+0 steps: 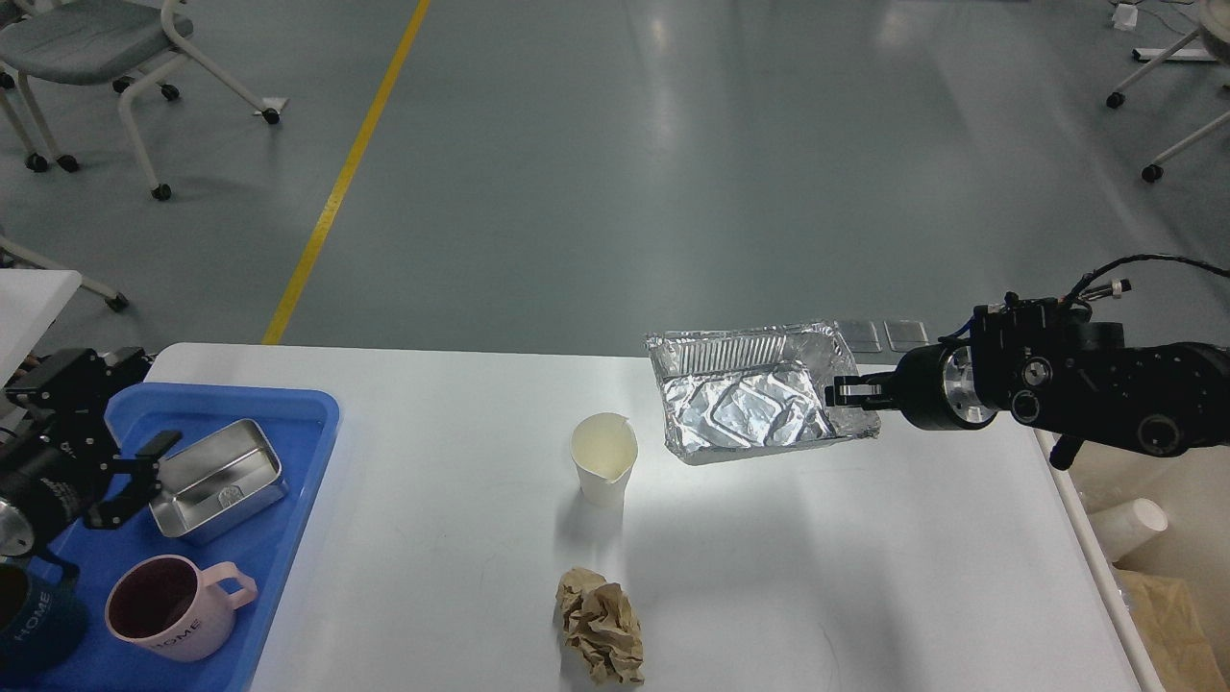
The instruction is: Tidy desktop
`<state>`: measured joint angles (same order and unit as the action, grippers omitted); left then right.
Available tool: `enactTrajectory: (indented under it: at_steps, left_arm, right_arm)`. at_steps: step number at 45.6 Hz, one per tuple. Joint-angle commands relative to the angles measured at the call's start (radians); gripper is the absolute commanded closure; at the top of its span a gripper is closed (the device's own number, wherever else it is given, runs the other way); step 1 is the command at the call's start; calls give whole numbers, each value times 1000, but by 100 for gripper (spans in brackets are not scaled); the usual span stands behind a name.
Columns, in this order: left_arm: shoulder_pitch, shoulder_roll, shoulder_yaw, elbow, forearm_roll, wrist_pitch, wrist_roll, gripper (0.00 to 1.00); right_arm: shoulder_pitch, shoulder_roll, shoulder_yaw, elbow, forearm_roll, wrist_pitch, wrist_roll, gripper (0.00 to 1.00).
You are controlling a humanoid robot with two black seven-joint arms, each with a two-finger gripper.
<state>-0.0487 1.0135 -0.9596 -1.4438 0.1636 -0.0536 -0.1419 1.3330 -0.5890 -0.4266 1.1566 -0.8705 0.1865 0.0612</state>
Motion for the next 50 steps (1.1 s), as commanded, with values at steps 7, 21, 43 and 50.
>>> enactTrajectory:
  at_steps: [7,21,43,50]
  left_arm:
    - [6,267,62,-29,56,-2,-7,4]
    - [-2,439,53,-59,203,6,-31,4]
    - [-167,294,61,-49,368,-190,13,4]
    - [-256,169,78,-43,625,-288,96,4]
  right_arm:
    - [0,3,0,0,1,-1,0,100]
    - [0,0,0,0,-1,-2,0,100]
    - [0,-17,2,6,1,-5,2,100]
    - [0,-17,2,11,1,-9,2,100]
